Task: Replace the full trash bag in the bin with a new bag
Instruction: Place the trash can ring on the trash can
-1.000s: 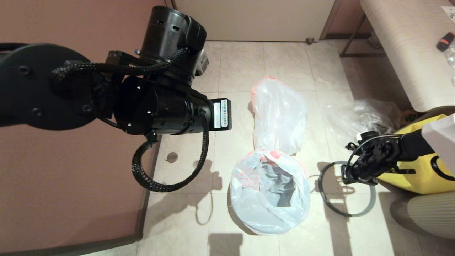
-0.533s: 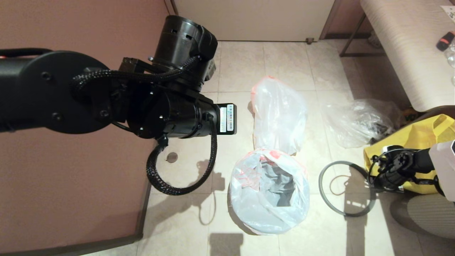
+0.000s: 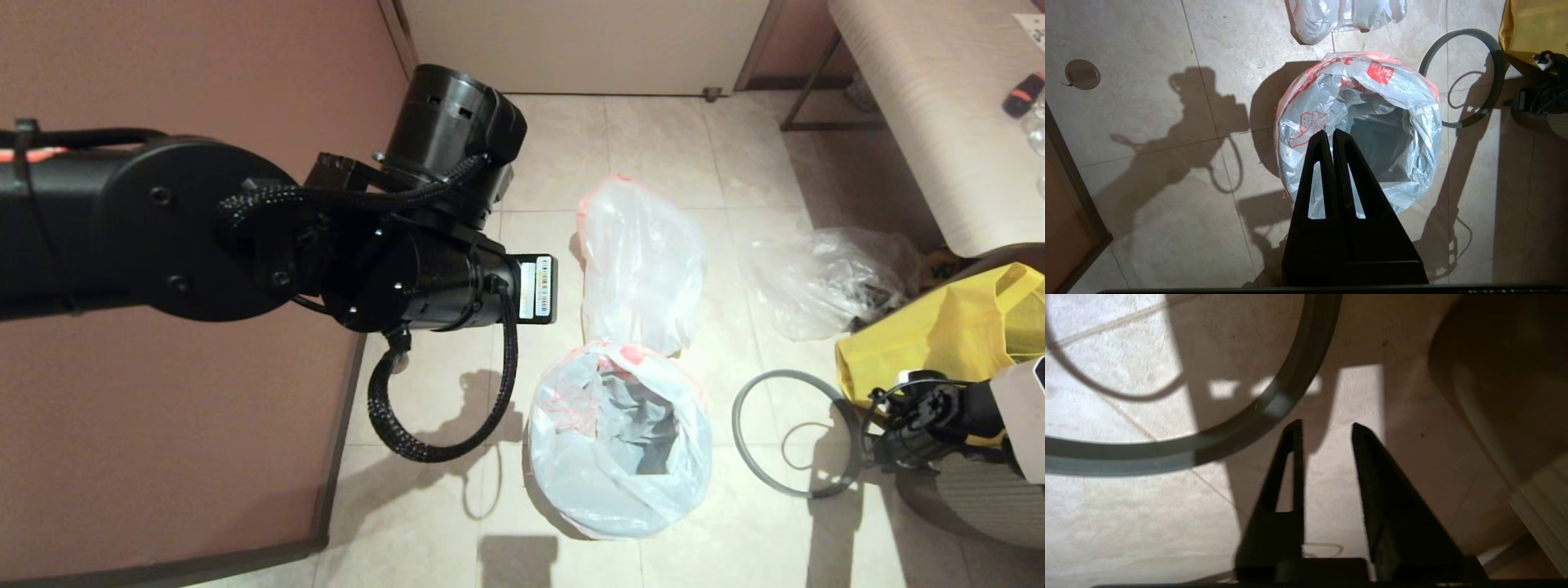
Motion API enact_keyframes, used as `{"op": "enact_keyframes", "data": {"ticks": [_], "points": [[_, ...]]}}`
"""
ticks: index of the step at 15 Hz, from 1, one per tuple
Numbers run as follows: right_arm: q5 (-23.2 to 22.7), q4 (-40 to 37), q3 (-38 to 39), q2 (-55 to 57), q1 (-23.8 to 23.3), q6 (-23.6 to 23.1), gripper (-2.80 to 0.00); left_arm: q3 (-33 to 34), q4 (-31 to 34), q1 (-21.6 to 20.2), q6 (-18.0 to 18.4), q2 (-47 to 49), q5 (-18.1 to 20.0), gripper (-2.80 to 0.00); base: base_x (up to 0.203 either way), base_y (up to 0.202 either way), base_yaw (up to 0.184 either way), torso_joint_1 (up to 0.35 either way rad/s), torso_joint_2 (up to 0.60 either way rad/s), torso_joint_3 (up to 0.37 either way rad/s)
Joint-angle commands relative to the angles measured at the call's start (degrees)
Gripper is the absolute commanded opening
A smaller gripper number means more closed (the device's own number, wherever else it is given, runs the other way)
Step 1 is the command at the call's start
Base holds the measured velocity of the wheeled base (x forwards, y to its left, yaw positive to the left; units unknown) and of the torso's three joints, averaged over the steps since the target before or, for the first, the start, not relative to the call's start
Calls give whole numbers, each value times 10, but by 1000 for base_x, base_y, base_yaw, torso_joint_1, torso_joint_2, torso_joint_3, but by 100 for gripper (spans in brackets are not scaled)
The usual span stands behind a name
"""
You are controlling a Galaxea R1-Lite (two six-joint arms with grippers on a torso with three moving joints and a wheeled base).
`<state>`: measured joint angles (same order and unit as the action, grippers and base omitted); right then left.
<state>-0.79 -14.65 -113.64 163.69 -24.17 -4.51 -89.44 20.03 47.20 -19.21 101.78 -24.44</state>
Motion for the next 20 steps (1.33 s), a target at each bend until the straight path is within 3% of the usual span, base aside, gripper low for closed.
{"op": "enact_keyframes", "data": {"ticks": [1, 5, 8, 9, 16, 20], "points": [[-6, 16, 0, 21, -5, -1, 0, 1, 1, 3, -1, 3, -2, -280, 0, 0, 0, 0, 0, 0], [-30, 111, 0, 67, -6, 1, 0, 2, 1, 4, -2, 6, -3, -280, 0, 0, 0, 0, 0, 0], [-55, 118, -1, 83, 4, -1, 0, 2, 0, 5, -2, 8, -3, -280, 0, 0, 0, 0, 0, 0], [-56, 118, -3, 88, 6, -1, -280, 2, 0, 6, -2, 8, -3, -280, 0, 0, 0, 0, 0, 0], [-79, 71, -2, 115, 27, -31, -280, 2, 0, 6, -2, 8, -14, -280, 0, 0, 0, 0, 0, 0], [-79, 63, 22, 62, 31, -27, -280, 3, -3, 7, -2, 11, -14, -280, 0, 0, 0, 0, 0, 0]]}}
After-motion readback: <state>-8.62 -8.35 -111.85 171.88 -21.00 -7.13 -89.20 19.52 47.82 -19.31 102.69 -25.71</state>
